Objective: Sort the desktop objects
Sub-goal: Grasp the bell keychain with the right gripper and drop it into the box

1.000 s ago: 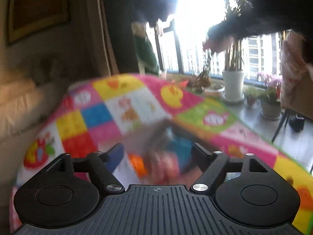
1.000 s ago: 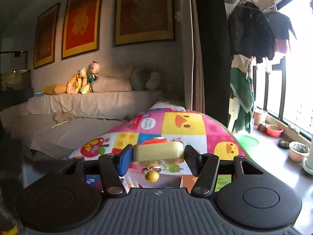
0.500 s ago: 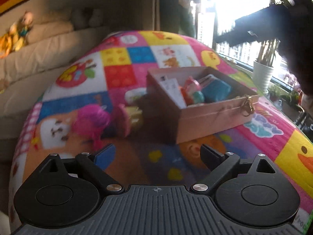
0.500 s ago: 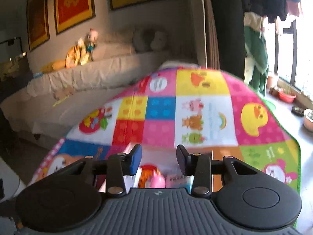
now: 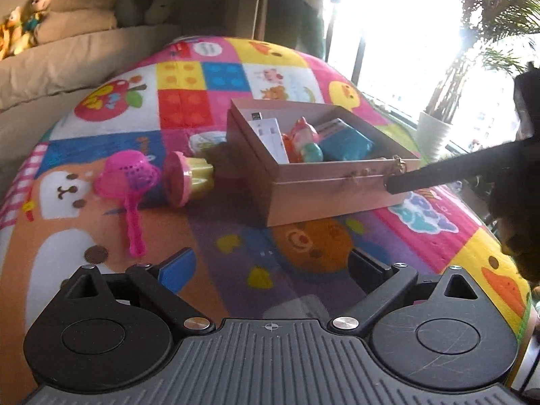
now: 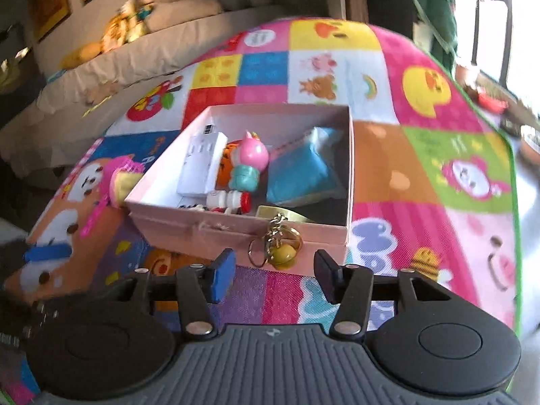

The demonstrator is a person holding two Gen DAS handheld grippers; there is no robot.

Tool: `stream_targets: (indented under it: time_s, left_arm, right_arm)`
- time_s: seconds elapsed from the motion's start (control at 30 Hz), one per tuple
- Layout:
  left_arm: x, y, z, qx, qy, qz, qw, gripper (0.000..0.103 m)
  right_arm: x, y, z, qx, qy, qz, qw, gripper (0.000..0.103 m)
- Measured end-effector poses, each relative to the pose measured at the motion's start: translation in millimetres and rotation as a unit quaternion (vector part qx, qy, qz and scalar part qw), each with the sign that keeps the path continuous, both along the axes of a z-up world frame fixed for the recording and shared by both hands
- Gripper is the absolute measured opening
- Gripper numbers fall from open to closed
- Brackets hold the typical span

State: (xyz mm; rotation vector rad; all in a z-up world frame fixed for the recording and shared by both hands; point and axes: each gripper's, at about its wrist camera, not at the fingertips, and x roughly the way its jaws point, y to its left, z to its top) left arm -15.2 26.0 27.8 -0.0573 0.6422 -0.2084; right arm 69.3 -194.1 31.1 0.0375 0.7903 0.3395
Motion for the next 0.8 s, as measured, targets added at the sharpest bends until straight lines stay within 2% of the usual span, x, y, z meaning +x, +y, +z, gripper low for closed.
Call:
stream_targets:
  time_s: [0.03, 0.1, 0.17, 0.23, 0.4, 0.57, 0.67, 0.8]
  left_arm:
    - [-0.3, 0.7, -0.5, 0.001, 0.001, 0.001, 1.0, 0.1]
    - [-1.5, 3.4, -2.6, 0.003, 0.005, 0.008, 1.0, 0.1]
    - [-2.2, 7.8, -4.7, 0.006, 0.01, 0.015, 0.9998, 0.1]
    - [-2.0, 12.0, -5.8, 0.008, 0.014, 0.022, 0.9996, 0.1]
    - [-0.3, 13.9, -6.2, 0.003, 0.016, 0.023, 0.9996, 0.1]
    - [-1.5, 9.0, -4.1, 0.007, 0.01, 0.014, 0.9998, 0.1]
    - [-4.6, 13.3, -2.6, 0.014, 0.005, 0.025, 0.9996, 0.1]
    - [-4.1, 28.4, -4.7, 0.016, 0.006, 0.05, 0.9986, 0.101]
  right_arm:
    - [5.8, -1.2, -3.8, 0.013, 0.011, -0.004, 1.0, 0.039]
    - [15.2, -3.6, -10.1, 0.037, 0.036, -0.015, 0.999, 0.019]
    - [18.9, -5.8, -13.8, 0.054, 0.048, -0.025, 0.997, 0.019]
    - [13.0, -4.9, -9.2, 0.056, 0.036, -0.023, 0.998, 0.019]
    - [-3.1, 0.2, 34.2, 0.04, -0.041, -0.006, 0.998, 0.018]
    - [21.9, 5.7, 75.7, 0.039, -0.099, -0.015, 0.994, 0.018]
    - [45.5, 12.3, 89.5, 0.031, -0.102, -0.014, 0.994, 0.019]
    - [58.8, 17.1, 93.3, 0.028, -0.106, -0.035, 0.993, 0.03]
